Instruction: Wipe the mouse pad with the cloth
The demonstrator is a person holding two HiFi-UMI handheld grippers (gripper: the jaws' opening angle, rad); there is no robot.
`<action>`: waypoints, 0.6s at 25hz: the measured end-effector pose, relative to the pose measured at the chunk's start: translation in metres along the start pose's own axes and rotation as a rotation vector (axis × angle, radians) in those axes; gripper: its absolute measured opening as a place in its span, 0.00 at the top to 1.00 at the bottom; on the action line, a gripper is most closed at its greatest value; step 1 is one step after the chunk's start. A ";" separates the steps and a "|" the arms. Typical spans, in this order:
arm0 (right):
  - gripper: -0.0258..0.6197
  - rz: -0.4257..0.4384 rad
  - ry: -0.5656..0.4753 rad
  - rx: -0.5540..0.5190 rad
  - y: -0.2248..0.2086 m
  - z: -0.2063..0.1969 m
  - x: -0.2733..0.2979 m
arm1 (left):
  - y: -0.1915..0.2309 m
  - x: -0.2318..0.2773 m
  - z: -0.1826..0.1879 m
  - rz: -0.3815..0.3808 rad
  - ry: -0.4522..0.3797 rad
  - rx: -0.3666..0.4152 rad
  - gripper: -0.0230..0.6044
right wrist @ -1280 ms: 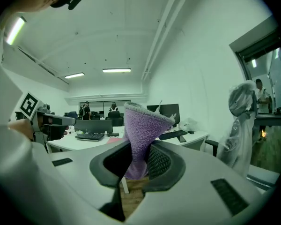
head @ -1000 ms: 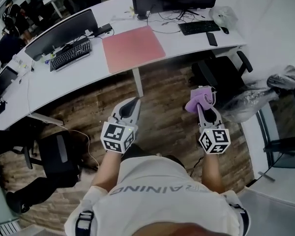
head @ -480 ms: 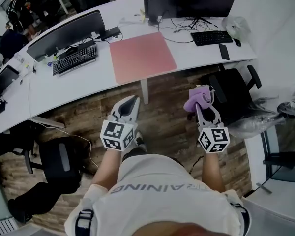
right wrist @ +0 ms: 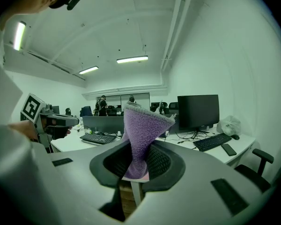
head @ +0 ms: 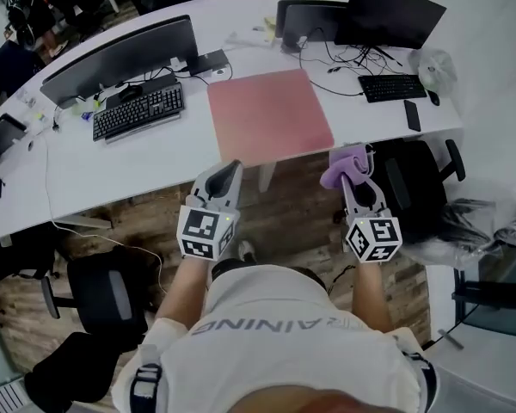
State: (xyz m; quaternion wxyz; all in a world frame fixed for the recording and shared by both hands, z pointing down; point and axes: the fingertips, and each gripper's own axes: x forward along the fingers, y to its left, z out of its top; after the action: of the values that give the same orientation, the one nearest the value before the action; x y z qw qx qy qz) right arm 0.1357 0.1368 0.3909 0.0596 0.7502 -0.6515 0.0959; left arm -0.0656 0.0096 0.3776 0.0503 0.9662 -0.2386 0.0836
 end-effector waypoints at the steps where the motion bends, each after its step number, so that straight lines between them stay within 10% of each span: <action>1: 0.82 0.011 0.005 -0.002 0.008 0.002 0.013 | 0.014 0.000 -0.001 0.013 0.001 -0.007 0.91; 15: 0.82 0.177 0.044 -0.031 0.048 0.011 0.133 | 0.107 0.011 -0.013 0.159 0.015 -0.097 0.91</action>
State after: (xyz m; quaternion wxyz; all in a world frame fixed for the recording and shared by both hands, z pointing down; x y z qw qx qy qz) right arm 0.1064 -0.0015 0.4075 0.0768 0.6865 -0.7151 0.1071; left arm -0.1085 -0.0881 0.3989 0.0921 0.9399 -0.3181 0.0831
